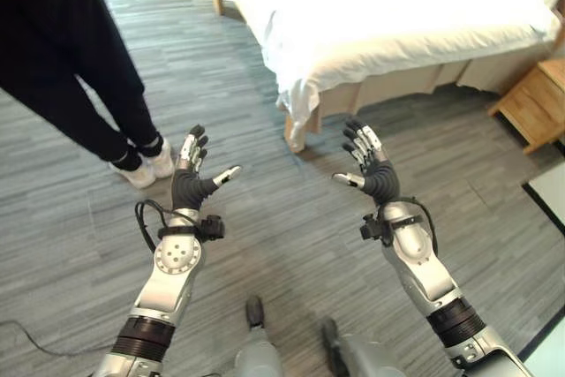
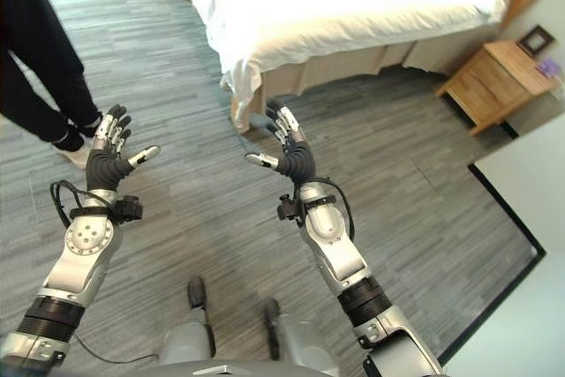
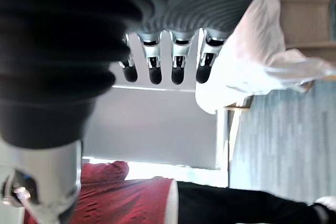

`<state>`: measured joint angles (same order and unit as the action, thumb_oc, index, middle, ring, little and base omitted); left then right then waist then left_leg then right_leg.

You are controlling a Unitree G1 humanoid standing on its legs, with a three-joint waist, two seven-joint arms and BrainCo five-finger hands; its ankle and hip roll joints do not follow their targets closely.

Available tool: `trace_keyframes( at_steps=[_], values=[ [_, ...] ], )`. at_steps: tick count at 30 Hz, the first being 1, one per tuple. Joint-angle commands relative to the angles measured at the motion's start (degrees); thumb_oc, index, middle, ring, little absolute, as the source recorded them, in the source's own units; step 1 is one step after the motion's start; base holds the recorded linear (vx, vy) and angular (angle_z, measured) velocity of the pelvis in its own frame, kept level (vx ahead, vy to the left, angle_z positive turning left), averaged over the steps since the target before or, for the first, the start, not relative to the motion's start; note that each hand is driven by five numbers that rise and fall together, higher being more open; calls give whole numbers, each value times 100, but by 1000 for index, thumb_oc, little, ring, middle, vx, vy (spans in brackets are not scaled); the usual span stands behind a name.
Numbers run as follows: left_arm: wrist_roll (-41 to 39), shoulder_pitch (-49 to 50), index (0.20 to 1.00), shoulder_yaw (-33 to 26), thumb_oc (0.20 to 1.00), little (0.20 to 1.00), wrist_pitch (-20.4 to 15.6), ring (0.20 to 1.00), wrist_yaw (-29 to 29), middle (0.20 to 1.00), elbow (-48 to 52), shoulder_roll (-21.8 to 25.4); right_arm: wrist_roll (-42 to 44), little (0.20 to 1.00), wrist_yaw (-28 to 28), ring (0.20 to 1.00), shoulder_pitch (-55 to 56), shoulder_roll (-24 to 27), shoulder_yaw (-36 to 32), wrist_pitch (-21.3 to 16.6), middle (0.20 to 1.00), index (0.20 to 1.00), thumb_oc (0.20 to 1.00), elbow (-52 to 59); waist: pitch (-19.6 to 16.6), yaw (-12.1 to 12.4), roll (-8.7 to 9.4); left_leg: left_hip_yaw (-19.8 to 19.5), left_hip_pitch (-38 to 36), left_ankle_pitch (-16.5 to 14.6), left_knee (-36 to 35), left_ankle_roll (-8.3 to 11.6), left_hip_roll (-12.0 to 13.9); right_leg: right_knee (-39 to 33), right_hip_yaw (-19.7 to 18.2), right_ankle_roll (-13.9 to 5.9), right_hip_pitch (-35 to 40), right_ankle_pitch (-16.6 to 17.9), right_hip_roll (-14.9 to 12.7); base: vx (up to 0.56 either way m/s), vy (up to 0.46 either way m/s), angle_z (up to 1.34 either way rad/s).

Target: Pick up bed clothes into laundry basket.

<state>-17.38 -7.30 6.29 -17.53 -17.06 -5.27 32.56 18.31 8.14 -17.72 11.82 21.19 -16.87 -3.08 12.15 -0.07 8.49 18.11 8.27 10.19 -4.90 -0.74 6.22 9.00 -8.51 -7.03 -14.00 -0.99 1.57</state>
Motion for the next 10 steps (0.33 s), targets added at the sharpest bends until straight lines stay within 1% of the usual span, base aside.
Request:
trace_keyframes(
  at_steps=[1,2,4,5,6,7,10],
  values=[
    [-71,-39,1000,-220,1000,1000,-271,1000,204,1000,259,-3,390,1000,-87,1000,69,187,-336,-379,1000,1000,1000,316,-287,-327,-55,360,-895,-1291,-10,731,155,-451,384,-737,606,63,-216,104,101,81],
    [-92,50,1000,-294,1000,1000,-253,1000,273,1000,292,-1,424,1000,-113,1000,167,191,-407,-391,1000,1000,1000,311,-334,-397,-1,456,-923,-1294,-10,756,161,-525,365,-778,653,141,-199,81,53,42],
    [-97,246,1000,-414,1000,1000,-219,1000,407,1000,351,-7,458,1000,-174,1000,335,196,-517,-387,1000,1000,1000,365,-420,-515,88,650,-1000,-1313,-10,801,215,-622,330,-797,722,263,-145,76,33,-53],
    [-99,262,1000,-419,1000,1000,-218,1000,412,1000,357,-7,458,1000,-175,1000,350,195,-512,-382,1000,1000,1000,377,-426,-507,89,663,-1008,-1317,-10,804,218,-630,318,-797,729,269,-140,69,19,-106],
    [-102,410,1000,-481,1000,1000,-164,1000,485,1000,379,-48,472,1000,-229,1000,494,233,-576,-365,1000,1000,1000,448,-484,-571,119,754,-1043,-1316,-10,833,281,-684,296,-797,755,310,-123,72,33,-110],
    [-59,481,1000,-500,1000,1000,-130,1000,494,1000,353,-101,489,1000,-250,1000,589,244,-646,-366,1000,1000,1000,460,-537,-646,112,827,-1072,-1310,-10,865,321,-735,284,-797,734,339,-120,83,41,-100],
    [-69,607,1000,-620,1000,1000,-102,1000,527,1000,372,-108,523,1000,-287,1000,722,287,-773,-370,1000,1000,1000,505,-582,-684,98,912,-1139,-1320,-10,900,369,-812,294,-797,734,315,-125,40,25,-55]
  ],
)
